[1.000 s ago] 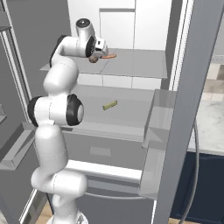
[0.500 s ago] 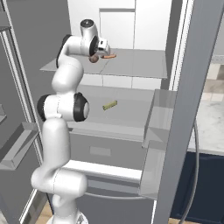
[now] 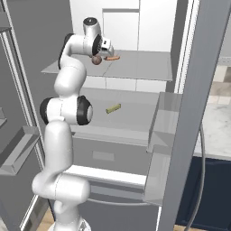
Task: Pick the egg and butter from the fridge and place them by the bowl for mixing.
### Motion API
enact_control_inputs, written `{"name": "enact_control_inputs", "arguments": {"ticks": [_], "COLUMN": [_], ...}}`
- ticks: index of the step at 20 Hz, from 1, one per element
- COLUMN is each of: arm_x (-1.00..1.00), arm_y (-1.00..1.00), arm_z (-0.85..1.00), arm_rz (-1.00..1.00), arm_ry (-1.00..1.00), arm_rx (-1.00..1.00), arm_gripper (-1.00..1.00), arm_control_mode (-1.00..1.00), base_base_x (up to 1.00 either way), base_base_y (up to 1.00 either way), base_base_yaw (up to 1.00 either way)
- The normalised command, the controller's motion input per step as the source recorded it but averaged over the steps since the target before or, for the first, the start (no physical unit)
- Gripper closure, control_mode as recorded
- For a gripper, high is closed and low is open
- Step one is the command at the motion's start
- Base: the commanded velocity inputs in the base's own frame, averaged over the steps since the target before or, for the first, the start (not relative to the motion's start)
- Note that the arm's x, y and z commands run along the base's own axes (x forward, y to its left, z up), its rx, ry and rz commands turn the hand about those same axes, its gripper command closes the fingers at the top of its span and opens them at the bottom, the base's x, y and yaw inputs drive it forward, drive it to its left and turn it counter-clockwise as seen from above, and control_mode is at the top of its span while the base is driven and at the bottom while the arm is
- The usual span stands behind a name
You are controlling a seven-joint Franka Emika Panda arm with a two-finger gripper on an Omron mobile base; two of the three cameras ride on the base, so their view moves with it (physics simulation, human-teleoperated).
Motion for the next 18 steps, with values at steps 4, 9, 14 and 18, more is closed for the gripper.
{"name": "enact_control_inputs", "arguments": {"ticks": [4,9,14,18], "arm_x": [-0.16,-0.13,-0.20,0.00], "arm_y": [0.00,0.01,0.00,0.00], "arm_z": [-0.03,-0.06,-0.18,-0.01], "arm_rz": [0.00,0.00,0.00,0.00], "arm_ry": [0.00,0.00,0.02,0.00], "arm_rx": [0.00,0.00,-0.02,0.00], "arm_gripper": [-1.00,-1.00,-1.00,-1.00], "arm_control_mode": [-1.00,-1.00,-1.00,-1.00], "base_base_x": [0.00,0.00,0.00,0.00], "base_base_y": [0.00,0.00,0.00,0.00], "base_base_yaw": [0.00,0.00,0.00,0.00]}}
